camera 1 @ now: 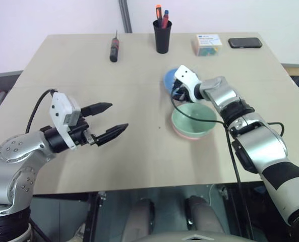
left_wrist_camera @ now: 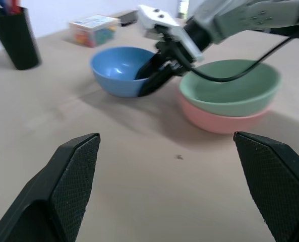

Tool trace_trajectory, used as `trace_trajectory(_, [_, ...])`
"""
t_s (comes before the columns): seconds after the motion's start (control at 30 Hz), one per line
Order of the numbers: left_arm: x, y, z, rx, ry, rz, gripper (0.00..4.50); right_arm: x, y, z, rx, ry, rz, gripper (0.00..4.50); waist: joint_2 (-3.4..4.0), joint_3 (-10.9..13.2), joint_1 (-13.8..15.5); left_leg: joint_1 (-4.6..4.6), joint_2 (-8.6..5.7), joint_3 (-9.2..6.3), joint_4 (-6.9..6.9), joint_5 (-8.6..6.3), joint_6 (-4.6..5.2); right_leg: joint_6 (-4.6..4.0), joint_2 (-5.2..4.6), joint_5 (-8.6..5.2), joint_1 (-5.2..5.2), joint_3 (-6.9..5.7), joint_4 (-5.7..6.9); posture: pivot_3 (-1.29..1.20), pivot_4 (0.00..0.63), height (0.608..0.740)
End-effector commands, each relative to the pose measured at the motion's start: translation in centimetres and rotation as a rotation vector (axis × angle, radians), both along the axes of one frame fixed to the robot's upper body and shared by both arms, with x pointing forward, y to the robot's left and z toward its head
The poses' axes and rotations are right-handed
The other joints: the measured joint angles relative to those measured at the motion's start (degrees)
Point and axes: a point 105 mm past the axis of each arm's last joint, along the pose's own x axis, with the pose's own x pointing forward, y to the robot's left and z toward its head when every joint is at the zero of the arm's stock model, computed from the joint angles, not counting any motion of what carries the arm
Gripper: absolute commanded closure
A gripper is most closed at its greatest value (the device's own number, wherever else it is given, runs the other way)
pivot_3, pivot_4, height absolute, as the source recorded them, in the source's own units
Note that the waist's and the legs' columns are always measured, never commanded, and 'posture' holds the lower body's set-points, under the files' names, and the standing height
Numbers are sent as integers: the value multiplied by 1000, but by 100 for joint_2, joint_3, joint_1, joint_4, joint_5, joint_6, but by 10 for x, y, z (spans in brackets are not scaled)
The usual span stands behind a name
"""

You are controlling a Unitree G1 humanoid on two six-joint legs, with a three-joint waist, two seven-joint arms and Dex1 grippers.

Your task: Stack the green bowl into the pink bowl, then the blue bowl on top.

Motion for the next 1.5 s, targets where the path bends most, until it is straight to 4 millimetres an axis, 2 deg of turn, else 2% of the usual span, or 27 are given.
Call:
trace_trajectory(0.03, [-13, -4, 7, 22, 15, -113, 0, 3, 9, 32, 18, -89, 45, 4423, -1, 1, -16, -2, 0, 0, 0, 0, 0, 0, 0, 0, -3, 0, 1, 0, 150, 740])
trace_trajectory(0.17, [-16, -3, 3, 59, 39, -164, 0, 5, 6, 40, 15, -118, 49, 4423, 1, 2, -25, -1, 1, -1, -4, 0, 1, -1, 2, 0, -5, 0, 2, 0, 150, 740])
trace_trajectory(0.3, [-18, -4, -1, 64, 67, -192, 0, 3, 0, 63, 45, -147, 75, 4423, 4, 5, -25, -10, 1, 0, -4, 0, 0, -1, 1, 0, -12, 1, 1, 0, 150, 740])
trace_trajectory(0.33, [-18, -5, -3, 65, 70, -197, 0, -1, -2, 74, 69, -151, 102, 4423, 5, 5, -24, -16, 1, 0, -4, 1, -1, -1, 1, 0, -16, 1, 0, 0, 150, 740])
trace_trajectory(0.4, [-17, -6, -5, 63, 76, -210, 0, -21, -11, 99, 112, -160, 178, 4423, 8, 8, -9, -45, 1, -6, 1, 8, -13, -1, 0, 0, -42, -4, 2, 0, 150, 740])
trace_trajectory(0.43, [-16, -8, -6, 60, 77, -218, 0, -38, -19, 108, 118, -170, 233, 4423, 10, 9, 40, -65, 1, -15, 6, 9, -14, 0, 0, 0, -56, -9, 2, 0, 150, 740])
trace_trajectory(0.5, [-14, -10, -6, 55, 78, -231, 0, -73, -32, 113, 112, -181, 300, 4423, 14, 11, 121, -90, 2, -30, 12, 9, -14, 0, -3, 0, -71, -25, -1, 0, 150, 740])
trace_trajectory(0.6, [-11, -11, -4, 55, 68, -250, 0, -124, -45, 106, 105, -154, 355, 4423, 13, 10, 189, -94, 3, -37, 1, -5, 9, 0, -3, -1, -64, -35, -2, 0, 150, 740])
trace_trajectory(0.7, [-9, -11, -2, 66, 58, -271, 0, -154, -47, 89, 83, -122, 341, 4423, 12, 12, 136, -91, 2, -21, 9, -10, 19, 0, -5, -1, -61, -25, -14, 0, 150, 740])
trace_trajectory(0.8, [-8, -9, -2, 83, 55, -288, 0, -169, -44, 77, 80, -105, 329, 4423, 13, 13, 109, -69, 2, -9, 16, -11, 21, 0, -3, -1, -57, -13, 1, 0, 150, 740])
trace_trajectory(0.93, [-4, -6, -3, 100, 47, -293, 0, -174, -41, 55, 72, -38, 312, 4423, 12, 13, 125, -51, 11, -21, 21, -1, 13, -5, 15, 3, -40, -20, 9, 0, 150, 740])
trace_trajectory(0.97, [-3, -6, -2, 98, 44, -298, 0, -176, -42, 49, 71, -15, 313, 3754, 11, 12, 131, -51, 11, -21, 22, 1, 14, -6, 15, 3, -38, -20, 9, 0, 150, 740])
trace_trajectory(1.0, [-2, -7, -2, 97, 41, -301, 0, -177, -42, 46, 69, -4, 311, 3615, 9, 11, 151, -51, 10, -21, 23, 1, 14, -6, 14, 3, -38, -20, 8, 0, 150, 740])
trace_trajectory(1.17, [3, -10, 1, 81, 30, -294, 0, -167, -55, 53, 75, -120, 196, 1709, 9, 11, 159, -69, 7, -25, 24, 1, 15, -5, 9, 3, -47, -24, -1, 0, 150, 740])
trace_trajectory(1.23, [4, -14, -1, 82, 22, -281, 0, -165, -65, 61, 110, -218, 130, 1591, 8, 11, 162, -70, 7, -26, 23, 1, 15, -6, 9, 3, -47, -26, -2, 0, 150, 740])
trace_trajectory(1.33, [6, -20, 1, 72, -8, -238, 0, -174, -80, 71, 207, -331, 86, 1591, 5, 10, 187, -72, 6, -26, 23, 1, 15, -5, 8, 3, -47, -25, -2, 0, 150, 740])
trace_trajectory(1.4, [7, -21, -2, 69, 19, -215, 0, -188, -93, 64, 234, -279, 105, 1591, 4, 10, 213, -73, 6, -28, 24, 1, 15, -5, 7, 3, -45, -26, -3, 0, 150, 740])
trace_trajectory(1.5, [2, -27, -4, 40, 37, -231, 0, -210, -127, 43, 291, -116, 53, 722, 0, 7, 298, -68, 6, -33, 23, 0, 16, -5, 7, 3, -34, -31, -8, 0, 150, 740])
